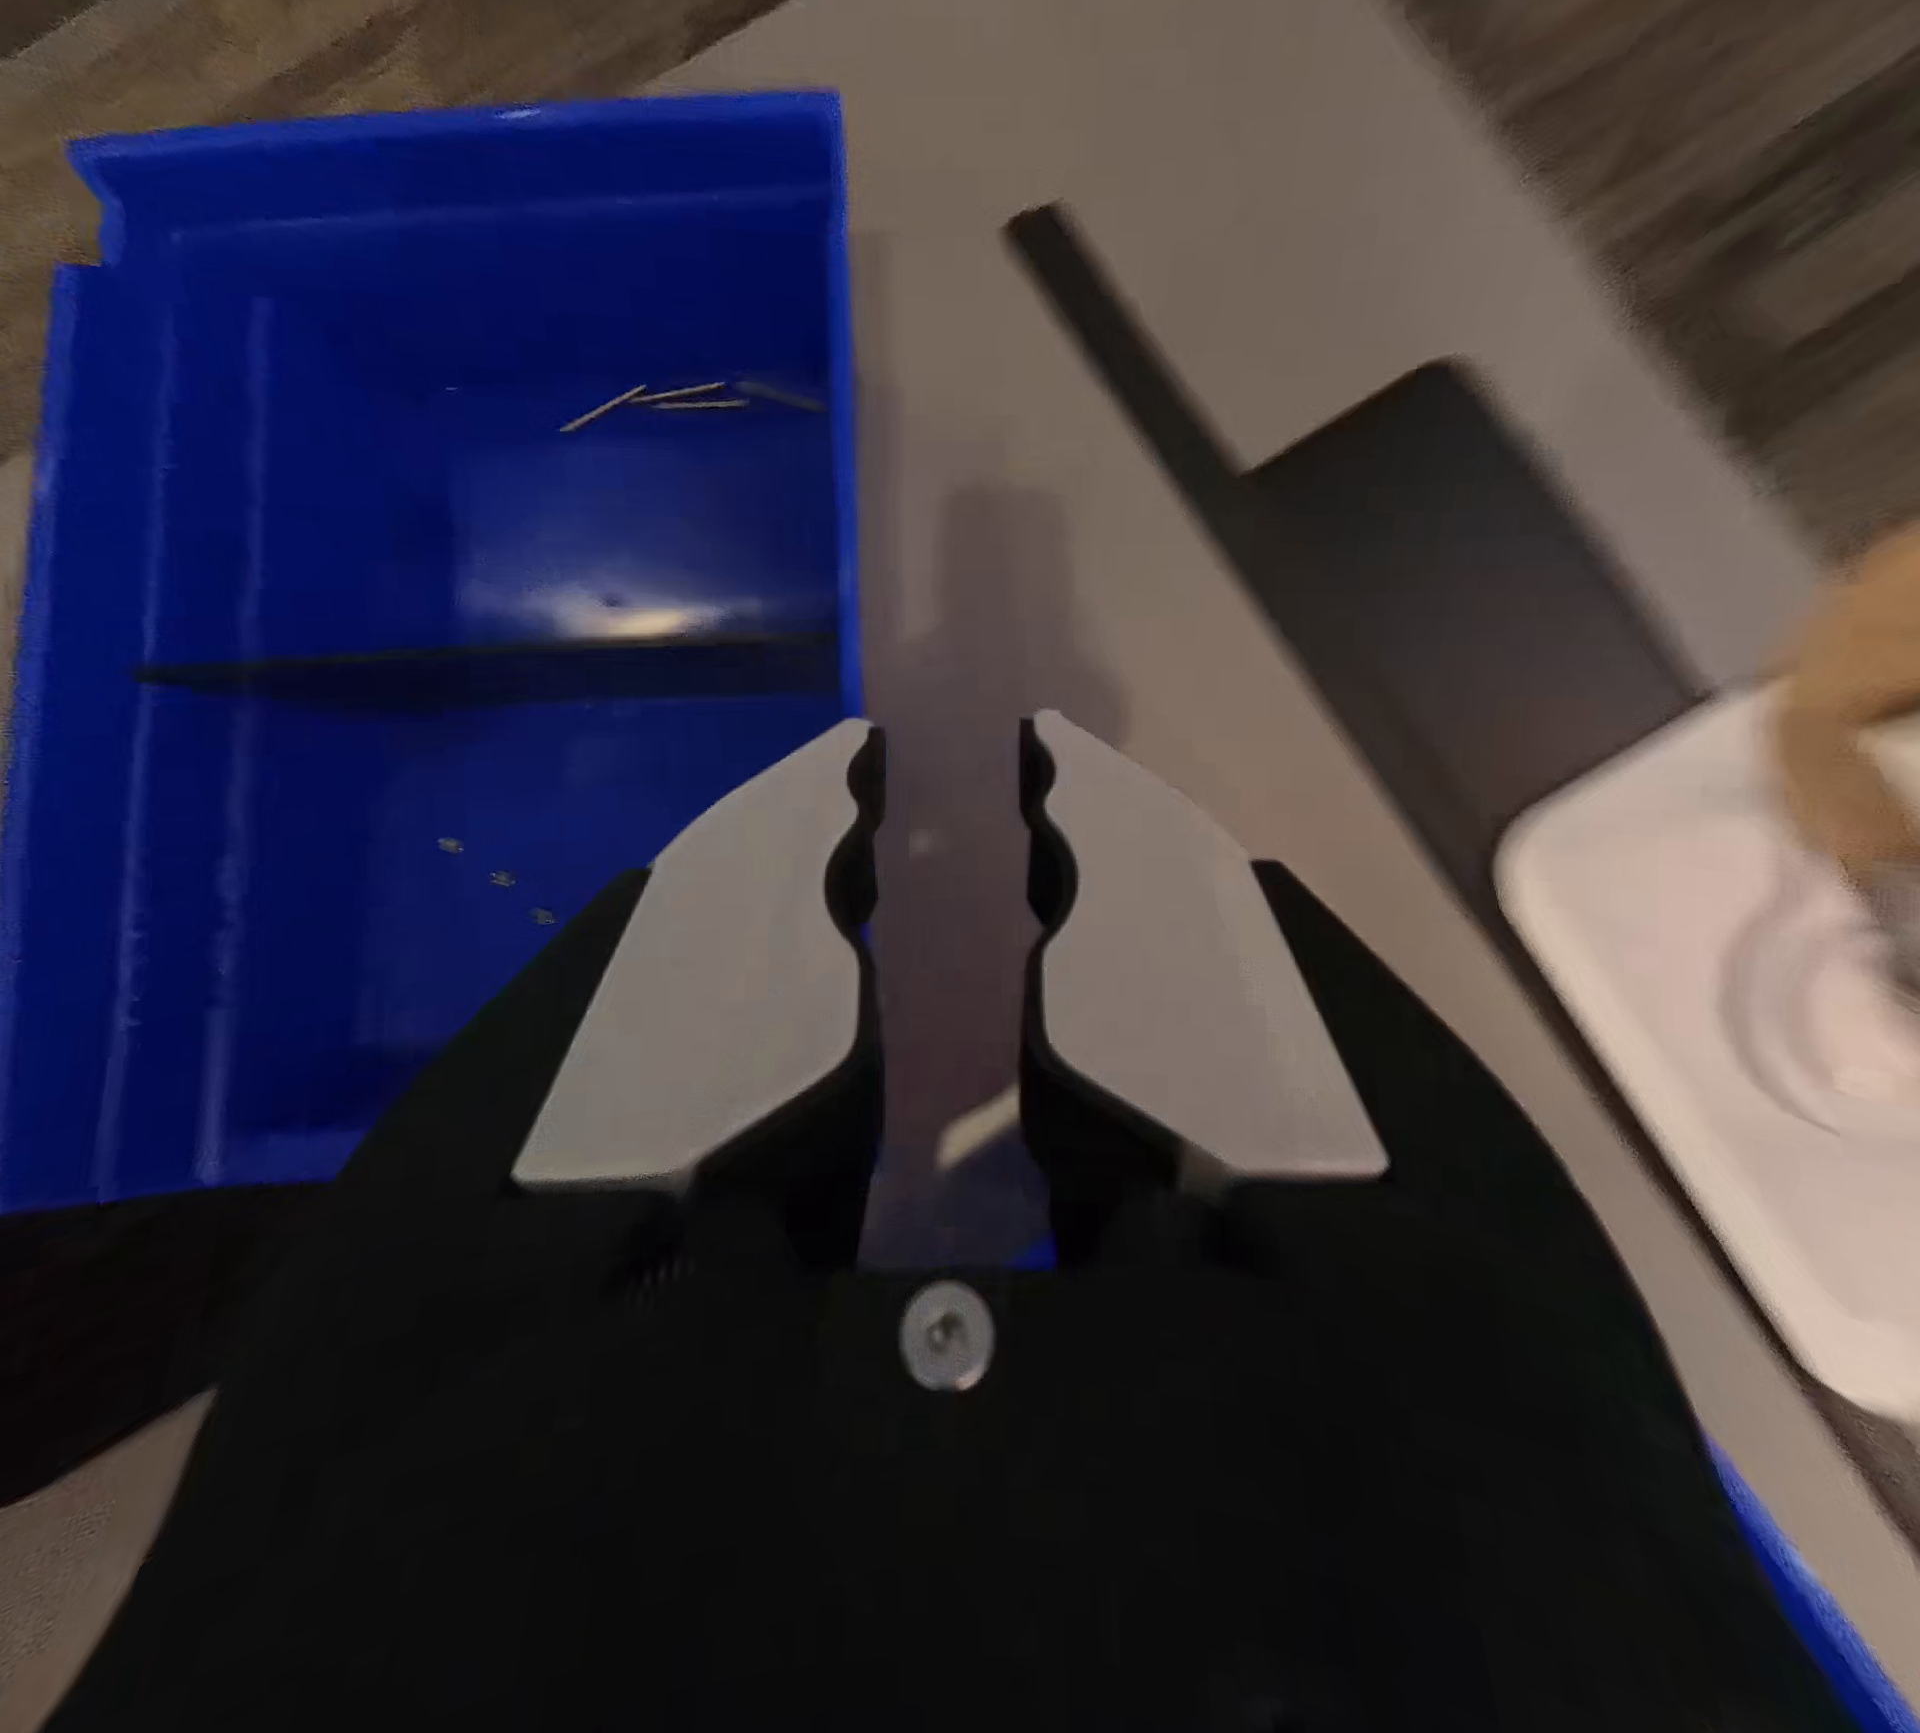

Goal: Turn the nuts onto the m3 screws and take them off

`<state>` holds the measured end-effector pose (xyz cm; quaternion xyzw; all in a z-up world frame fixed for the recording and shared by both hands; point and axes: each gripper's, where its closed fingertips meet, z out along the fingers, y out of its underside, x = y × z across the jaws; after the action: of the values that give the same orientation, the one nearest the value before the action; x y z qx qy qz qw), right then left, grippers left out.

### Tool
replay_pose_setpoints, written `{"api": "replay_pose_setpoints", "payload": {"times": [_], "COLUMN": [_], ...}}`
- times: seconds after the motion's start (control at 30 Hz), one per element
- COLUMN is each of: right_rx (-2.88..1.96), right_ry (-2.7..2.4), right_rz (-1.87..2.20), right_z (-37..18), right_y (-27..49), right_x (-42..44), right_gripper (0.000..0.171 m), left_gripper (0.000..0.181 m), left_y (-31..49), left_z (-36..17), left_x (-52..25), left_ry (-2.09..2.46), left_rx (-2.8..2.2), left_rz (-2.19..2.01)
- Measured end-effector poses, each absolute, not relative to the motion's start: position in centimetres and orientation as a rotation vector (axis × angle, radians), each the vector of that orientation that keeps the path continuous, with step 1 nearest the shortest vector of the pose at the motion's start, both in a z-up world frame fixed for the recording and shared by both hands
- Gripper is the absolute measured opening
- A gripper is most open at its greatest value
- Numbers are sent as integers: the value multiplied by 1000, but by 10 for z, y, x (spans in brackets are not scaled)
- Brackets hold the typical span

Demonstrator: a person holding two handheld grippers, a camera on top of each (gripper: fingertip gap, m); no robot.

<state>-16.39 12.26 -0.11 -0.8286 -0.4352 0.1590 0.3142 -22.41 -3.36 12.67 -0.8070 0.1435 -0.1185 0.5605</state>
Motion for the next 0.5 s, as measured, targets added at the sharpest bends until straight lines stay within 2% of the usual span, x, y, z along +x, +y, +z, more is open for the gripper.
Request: {"api": "replay_pose_setpoints", "payload": {"times": [0.13,0.2,0.3,0.4,0.5], "right_rx": [-2203,-2312,-2527,-2638,-2775], "right_ry": [-1040,-898,-683,-594,-565], "right_rz": [90,9,-139,-145,-47], "right_z": [17,6,-29,-62,-94], "right_y": [108,98,72,46,26], "right_x": [-49,18,116,163,176], "right_gripper": [34,37,49,51,54], "left_gripper": [64,63,63,64,63], "left_y": [-31,-31,-30,-29,-26], "left_z": [124,123,124,123,118], "left_x": [-232,-232,-231,-234,-234], "left_ry": [302,299,298,272,265], "left_rx": [-1924,-1926,-1925,-1929,-1956], "left_rz": [-222,-226,-231,-223,-203]}}
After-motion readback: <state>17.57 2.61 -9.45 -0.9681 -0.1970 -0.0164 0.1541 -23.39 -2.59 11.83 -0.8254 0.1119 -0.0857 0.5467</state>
